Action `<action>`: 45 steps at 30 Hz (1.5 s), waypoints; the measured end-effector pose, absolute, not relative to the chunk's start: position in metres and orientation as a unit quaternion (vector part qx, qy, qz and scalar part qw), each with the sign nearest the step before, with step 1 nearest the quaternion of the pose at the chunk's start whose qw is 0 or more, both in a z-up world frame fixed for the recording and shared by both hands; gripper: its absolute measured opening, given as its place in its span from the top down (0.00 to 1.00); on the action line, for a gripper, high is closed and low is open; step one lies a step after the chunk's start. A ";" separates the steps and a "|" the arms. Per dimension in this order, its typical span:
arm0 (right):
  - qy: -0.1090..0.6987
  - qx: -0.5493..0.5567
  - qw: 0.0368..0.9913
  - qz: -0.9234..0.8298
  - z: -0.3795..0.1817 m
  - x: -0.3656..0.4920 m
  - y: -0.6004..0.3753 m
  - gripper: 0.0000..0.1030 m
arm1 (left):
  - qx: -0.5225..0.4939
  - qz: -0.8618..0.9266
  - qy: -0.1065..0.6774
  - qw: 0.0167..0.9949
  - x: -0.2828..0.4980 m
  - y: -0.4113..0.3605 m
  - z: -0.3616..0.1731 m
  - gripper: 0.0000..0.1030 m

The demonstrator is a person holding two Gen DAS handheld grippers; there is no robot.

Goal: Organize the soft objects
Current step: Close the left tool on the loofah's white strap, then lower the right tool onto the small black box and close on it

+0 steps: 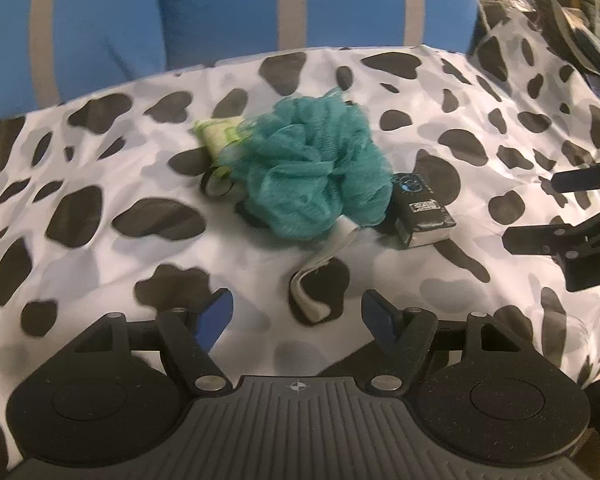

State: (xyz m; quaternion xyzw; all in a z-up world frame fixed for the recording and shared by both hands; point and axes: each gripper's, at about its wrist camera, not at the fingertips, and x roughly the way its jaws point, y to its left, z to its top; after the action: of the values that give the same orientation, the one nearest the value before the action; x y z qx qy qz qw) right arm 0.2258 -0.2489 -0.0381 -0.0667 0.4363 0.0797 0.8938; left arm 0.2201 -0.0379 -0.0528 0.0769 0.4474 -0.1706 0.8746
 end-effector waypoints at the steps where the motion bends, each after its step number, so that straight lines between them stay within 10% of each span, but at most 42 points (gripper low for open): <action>1: 0.437 -0.066 0.894 0.080 -0.038 0.225 -0.249 0.00 | 0.079 -0.173 0.445 0.875 0.222 -0.040 -0.055 0.33; 21: 0.438 -0.045 0.894 0.083 -0.033 0.219 -0.268 0.00 | 0.041 -0.161 0.473 0.865 0.248 -0.039 -0.091 0.95; 45: 0.426 -0.066 0.896 0.107 -0.049 0.251 -0.214 0.00 | -0.018 -0.163 0.460 0.873 0.217 0.006 -0.047 0.98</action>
State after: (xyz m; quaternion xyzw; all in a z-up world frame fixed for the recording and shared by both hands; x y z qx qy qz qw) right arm 0.2514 -0.2139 -0.0486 -0.0657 0.4256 0.1065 0.8962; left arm 0.2169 0.0056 -0.0469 -0.0182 0.4600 -0.1628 0.8727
